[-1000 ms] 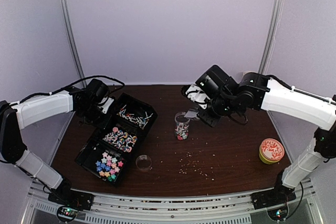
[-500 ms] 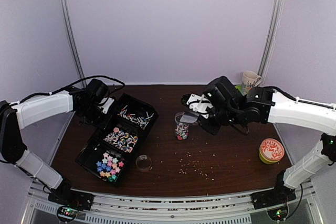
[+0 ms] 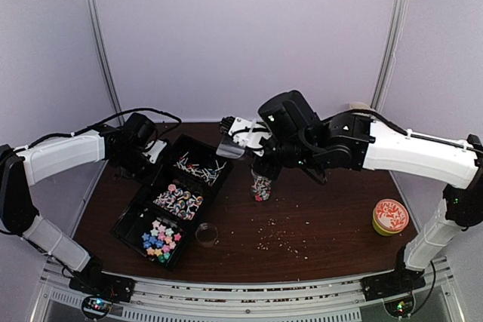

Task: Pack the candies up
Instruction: Scoop the fake candies from the storage box.

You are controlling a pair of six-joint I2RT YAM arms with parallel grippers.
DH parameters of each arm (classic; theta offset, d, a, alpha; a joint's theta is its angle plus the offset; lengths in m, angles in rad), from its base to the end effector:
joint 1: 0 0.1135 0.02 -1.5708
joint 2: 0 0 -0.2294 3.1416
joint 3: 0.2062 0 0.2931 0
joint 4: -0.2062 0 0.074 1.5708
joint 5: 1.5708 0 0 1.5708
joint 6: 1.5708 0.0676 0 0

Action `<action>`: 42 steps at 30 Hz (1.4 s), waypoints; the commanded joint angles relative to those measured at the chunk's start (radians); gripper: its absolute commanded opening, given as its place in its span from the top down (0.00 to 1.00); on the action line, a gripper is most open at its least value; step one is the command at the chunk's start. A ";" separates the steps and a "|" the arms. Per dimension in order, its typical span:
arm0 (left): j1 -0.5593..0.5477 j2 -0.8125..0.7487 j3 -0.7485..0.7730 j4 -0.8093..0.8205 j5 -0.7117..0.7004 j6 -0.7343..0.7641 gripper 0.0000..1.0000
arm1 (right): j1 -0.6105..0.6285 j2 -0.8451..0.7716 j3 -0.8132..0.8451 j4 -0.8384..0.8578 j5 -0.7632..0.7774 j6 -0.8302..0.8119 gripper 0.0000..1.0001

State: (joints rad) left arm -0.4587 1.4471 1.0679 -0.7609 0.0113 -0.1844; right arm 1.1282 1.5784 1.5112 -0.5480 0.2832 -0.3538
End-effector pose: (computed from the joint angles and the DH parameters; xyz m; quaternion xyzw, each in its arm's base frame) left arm 0.3041 -0.1510 0.1620 0.1348 0.9675 -0.0728 0.2010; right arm 0.1993 0.3764 0.3033 -0.5455 0.6924 0.0558 0.4688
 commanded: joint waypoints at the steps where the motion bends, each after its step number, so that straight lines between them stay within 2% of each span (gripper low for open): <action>1: 0.021 -0.027 0.028 0.109 0.205 -0.005 1.00 | 0.013 0.039 0.123 -0.117 0.059 0.074 1.00; 10: 0.086 0.033 -0.001 0.199 0.625 -0.070 1.00 | 0.013 -0.075 0.110 -0.074 0.014 0.155 1.00; 15: 0.087 0.038 -0.025 0.247 0.727 -0.108 1.00 | 0.013 -0.083 0.125 -0.101 0.004 0.159 1.00; 19: 0.081 0.056 -0.026 0.251 0.750 -0.116 1.00 | 0.014 -0.060 0.160 -0.158 -0.011 0.159 1.00; 24: 0.051 0.076 -0.002 0.191 0.656 -0.077 1.00 | 0.013 -0.002 0.231 -0.281 -0.020 0.154 1.00; 28: 0.049 0.083 0.026 0.113 0.432 -0.050 1.00 | 0.013 0.052 0.274 -0.359 -0.044 0.150 1.00; 32: 0.034 0.080 0.044 0.076 0.287 -0.033 1.00 | 0.013 0.123 0.314 -0.430 -0.056 0.151 1.00; 42: -0.042 0.078 0.056 0.045 0.179 0.004 1.00 | 0.013 0.273 0.384 -0.502 -0.058 0.158 1.00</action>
State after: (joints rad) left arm -0.4843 1.5459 1.0679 -0.7391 0.1833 -0.1890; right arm 1.1378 1.8290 1.8389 -1.0073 0.2306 -0.2092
